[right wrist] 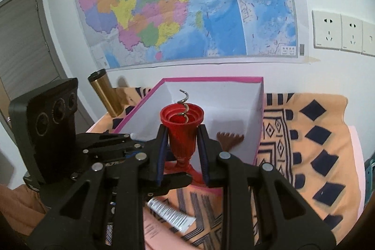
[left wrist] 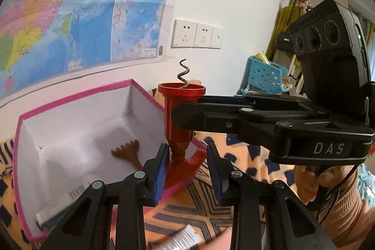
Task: Organize rigid objects
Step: 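Carry the red corkscrew stand into the magenta box and release it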
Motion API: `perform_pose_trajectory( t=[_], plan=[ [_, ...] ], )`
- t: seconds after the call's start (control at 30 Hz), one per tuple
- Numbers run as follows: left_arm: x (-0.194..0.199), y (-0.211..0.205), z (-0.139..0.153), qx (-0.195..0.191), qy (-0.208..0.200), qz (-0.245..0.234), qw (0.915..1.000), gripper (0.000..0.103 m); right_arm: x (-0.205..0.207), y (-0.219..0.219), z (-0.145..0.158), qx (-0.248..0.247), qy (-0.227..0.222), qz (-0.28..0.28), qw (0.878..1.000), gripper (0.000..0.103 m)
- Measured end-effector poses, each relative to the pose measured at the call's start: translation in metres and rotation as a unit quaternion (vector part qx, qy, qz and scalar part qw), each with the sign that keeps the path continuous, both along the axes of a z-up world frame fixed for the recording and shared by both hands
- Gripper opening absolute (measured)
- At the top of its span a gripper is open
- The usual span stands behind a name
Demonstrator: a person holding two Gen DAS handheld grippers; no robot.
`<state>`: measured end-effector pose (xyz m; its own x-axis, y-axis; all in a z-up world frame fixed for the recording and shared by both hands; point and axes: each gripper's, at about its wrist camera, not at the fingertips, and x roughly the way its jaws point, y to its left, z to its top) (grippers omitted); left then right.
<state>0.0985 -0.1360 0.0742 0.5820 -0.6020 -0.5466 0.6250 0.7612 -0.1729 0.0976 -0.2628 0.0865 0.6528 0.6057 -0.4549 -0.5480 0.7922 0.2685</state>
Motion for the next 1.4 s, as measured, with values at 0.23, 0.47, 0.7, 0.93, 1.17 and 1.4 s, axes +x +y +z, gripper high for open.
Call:
perform_pose_trajectory(
  t=[0.23, 0.47, 0.7, 0.93, 1.17, 1.4],
  plan=[
    [0.035, -0.003, -0.005, 0.001, 0.032, 0.005, 0.9995, 0.032, 0.035, 0.001, -0.006, -0.002, 0.021, -0.01, 1.0, 0.027],
    [0.068, -0.004, -0.029, 0.001, 0.084, 0.015, 0.9963, 0.032, 0.067, 0.004, -0.031, -0.008, 0.065, -0.016, 0.998, 0.027],
    [0.077, -0.008, -0.051, 0.026, 0.106, 0.028, 0.9936, 0.032, 0.086, 0.013, -0.06, -0.06, 0.102, -0.045, 0.992, 0.031],
    [0.067, 0.003, -0.045, 0.039, 0.079, 0.058, 0.9944, 0.033, 0.074, 0.008, -0.054, -0.07, 0.069, -0.077, 0.992, 0.043],
    [0.037, 0.016, -0.03, 0.026, 0.04, 0.066, 0.9967, 0.036, 0.044, -0.005, -0.046, -0.06, 0.042, -0.074, 0.995, 0.045],
    [-0.008, 0.02, -0.023, 0.011, 0.0, 0.05, 0.9987, 0.043, -0.005, 0.002, -0.045, -0.107, -0.003, -0.095, 0.99, 0.049]
  ],
)
